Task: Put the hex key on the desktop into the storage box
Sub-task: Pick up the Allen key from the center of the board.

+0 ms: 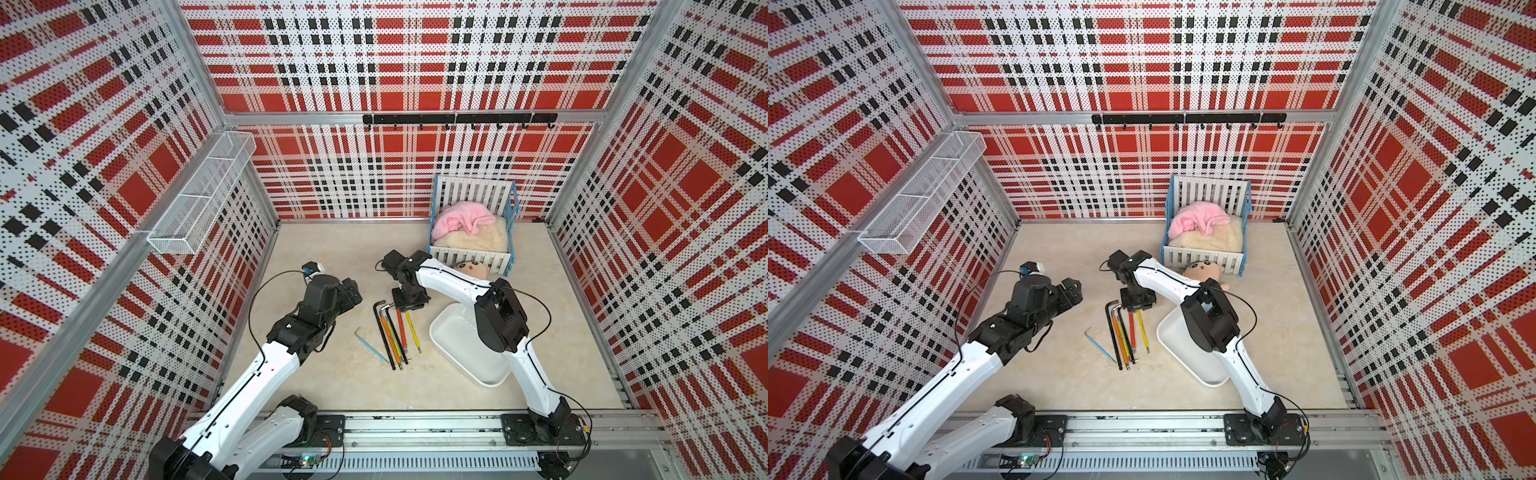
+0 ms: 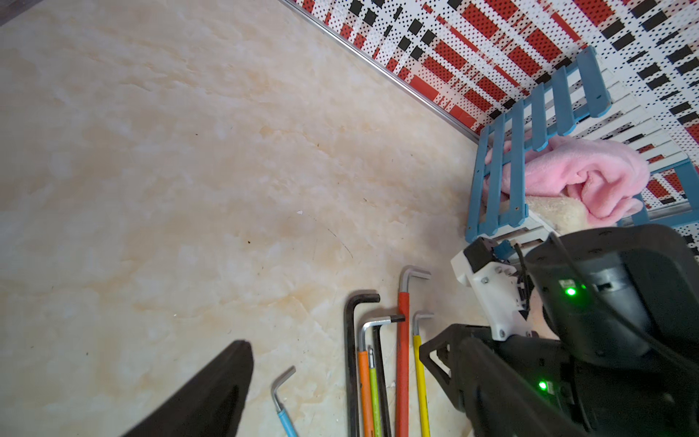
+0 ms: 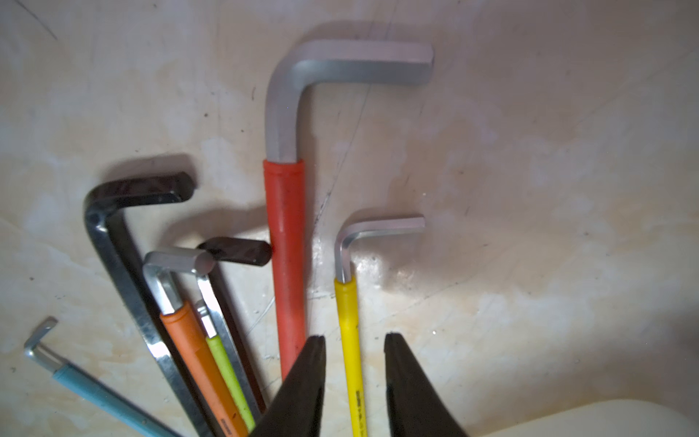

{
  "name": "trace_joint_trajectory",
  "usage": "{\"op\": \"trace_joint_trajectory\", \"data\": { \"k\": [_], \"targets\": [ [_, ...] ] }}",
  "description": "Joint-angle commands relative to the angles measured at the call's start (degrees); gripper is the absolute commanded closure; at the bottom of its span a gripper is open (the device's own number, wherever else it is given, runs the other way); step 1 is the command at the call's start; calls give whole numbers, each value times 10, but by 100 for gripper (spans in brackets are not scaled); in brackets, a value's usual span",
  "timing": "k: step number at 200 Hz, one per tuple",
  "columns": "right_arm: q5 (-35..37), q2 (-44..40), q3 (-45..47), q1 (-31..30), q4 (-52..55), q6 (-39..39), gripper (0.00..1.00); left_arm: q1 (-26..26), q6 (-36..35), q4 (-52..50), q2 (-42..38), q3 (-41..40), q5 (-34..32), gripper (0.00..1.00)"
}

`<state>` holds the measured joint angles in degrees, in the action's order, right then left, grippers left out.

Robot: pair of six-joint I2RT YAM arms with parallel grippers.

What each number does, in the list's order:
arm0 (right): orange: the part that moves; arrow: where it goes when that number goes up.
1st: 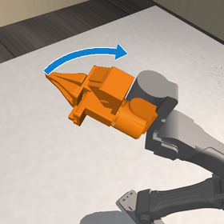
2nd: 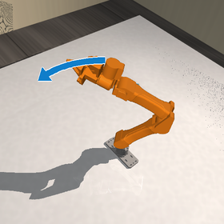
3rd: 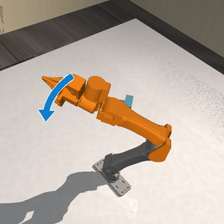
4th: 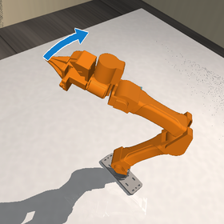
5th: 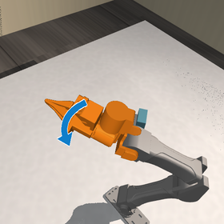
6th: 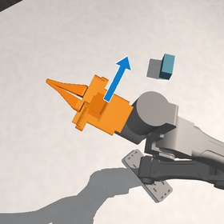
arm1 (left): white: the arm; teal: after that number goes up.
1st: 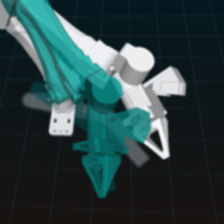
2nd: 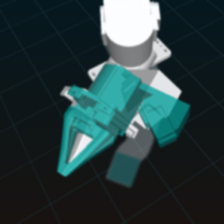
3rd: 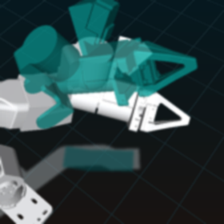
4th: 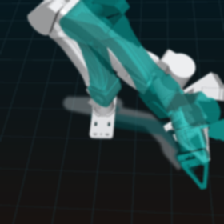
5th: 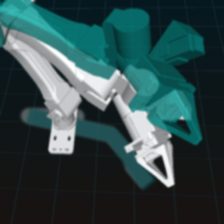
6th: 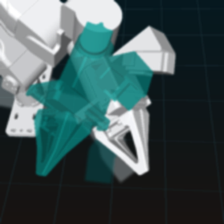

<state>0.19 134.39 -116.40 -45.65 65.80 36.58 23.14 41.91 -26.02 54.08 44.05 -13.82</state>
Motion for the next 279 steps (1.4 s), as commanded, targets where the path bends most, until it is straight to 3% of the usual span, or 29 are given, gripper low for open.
{"op": "trace_joint_trajectory", "data": {
  "k": [1,106,200,279],
  "targets": [
    [-2,24,-20,-5,27,5,70,-6,-10,-3,-1,-3,10,9],
    [-12,58,-21,-12,34,17,77,-10,-12,-4,2,5,12,10],
    [5,65,-15,-2,33,47,100,-12,-13,-4,4,8,11,10],
    [27,7,-33,-2,23,65,100,-14,-46,-1,-13,-3,23,11]
  ]
}}
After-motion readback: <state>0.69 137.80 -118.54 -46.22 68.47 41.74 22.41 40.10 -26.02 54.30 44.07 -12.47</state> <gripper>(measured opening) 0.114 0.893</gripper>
